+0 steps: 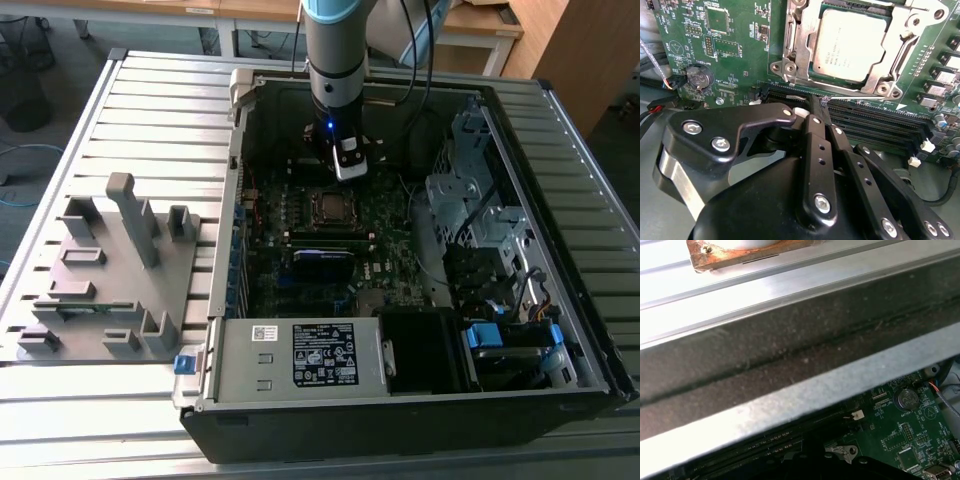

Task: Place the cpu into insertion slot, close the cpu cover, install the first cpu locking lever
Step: 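Close the cpu cover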

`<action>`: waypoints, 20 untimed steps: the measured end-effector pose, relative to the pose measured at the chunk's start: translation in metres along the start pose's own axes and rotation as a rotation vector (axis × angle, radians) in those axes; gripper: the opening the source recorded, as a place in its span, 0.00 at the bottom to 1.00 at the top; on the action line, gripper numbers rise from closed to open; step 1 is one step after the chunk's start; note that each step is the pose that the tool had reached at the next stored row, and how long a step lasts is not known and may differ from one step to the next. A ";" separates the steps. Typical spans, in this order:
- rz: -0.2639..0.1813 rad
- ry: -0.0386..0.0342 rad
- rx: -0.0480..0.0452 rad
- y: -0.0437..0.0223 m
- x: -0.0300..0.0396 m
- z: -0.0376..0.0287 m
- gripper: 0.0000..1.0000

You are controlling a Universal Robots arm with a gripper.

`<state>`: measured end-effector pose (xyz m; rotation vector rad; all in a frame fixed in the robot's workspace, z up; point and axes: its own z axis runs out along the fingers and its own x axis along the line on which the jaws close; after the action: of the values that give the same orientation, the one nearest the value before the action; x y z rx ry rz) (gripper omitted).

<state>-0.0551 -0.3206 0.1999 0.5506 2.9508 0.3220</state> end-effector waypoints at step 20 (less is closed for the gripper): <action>0.060 -0.0188 0.0104 0.0013 0.0011 0.0025 0.10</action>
<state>-0.0553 -0.3185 0.1977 0.6416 2.9238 0.3060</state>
